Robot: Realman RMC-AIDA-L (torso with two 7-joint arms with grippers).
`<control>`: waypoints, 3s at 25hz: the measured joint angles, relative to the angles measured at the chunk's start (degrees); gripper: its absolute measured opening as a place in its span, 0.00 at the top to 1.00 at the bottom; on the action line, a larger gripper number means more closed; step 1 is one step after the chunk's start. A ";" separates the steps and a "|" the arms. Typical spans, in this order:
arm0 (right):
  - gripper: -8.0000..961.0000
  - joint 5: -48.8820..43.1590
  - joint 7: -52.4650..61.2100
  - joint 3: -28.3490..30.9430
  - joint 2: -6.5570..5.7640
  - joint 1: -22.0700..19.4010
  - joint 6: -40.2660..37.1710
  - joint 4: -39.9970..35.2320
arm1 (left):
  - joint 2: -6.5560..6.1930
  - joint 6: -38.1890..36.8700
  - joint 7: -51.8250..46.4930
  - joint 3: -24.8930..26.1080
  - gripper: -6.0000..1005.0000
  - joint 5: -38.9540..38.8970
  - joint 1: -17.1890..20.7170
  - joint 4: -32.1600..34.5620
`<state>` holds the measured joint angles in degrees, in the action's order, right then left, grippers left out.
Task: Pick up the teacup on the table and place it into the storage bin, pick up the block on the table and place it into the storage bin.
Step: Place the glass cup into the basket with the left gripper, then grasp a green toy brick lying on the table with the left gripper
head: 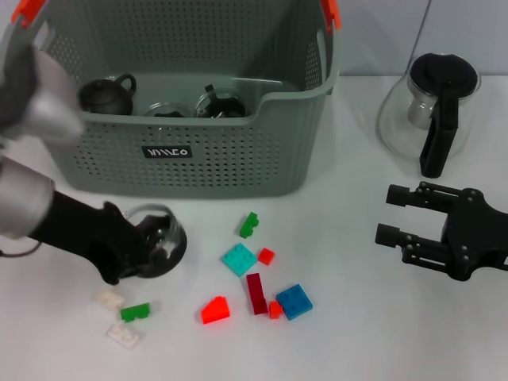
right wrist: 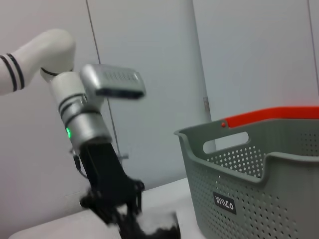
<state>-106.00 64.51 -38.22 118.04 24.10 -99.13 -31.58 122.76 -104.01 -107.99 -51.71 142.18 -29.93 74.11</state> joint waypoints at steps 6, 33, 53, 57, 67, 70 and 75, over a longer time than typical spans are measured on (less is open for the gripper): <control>0.30 -0.01 0.00 0.08 -0.02 -0.01 -0.16 0.02 | -6.38 -13.50 6.33 16.27 0.95 -16.51 -4.16 -13.01; 0.30 -0.17 0.00 0.08 0.34 0.50 0.40 0.45 | -10.32 38.37 -29.23 -0.61 0.91 -0.38 -28.22 -30.65; 0.30 -0.17 0.00 -0.26 0.29 0.52 0.30 0.47 | -7.64 42.08 -29.66 -1.11 0.83 5.00 -28.38 -34.98; 0.30 -0.17 0.00 -0.16 0.27 0.37 0.24 0.47 | -7.33 40.72 -29.78 -0.84 0.58 4.36 -27.91 -32.94; 0.30 -0.17 0.00 0.04 0.17 0.25 -0.07 0.47 | -6.18 31.08 -23.58 5.64 0.49 -12.70 -19.32 -17.37; 0.30 -0.17 0.00 0.04 0.17 0.24 -0.13 0.47 | -6.15 23.56 -15.35 11.91 0.49 -25.58 -15.56 -16.54; 0.30 -0.17 0.00 0.07 0.19 0.19 -0.14 0.47 | -6.07 8.84 -3.15 22.34 0.48 -39.33 -8.95 -18.96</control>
<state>-106.17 64.51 -38.15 118.23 24.29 -99.26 -31.11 116.69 -95.17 -111.14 -29.37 102.85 -38.87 55.15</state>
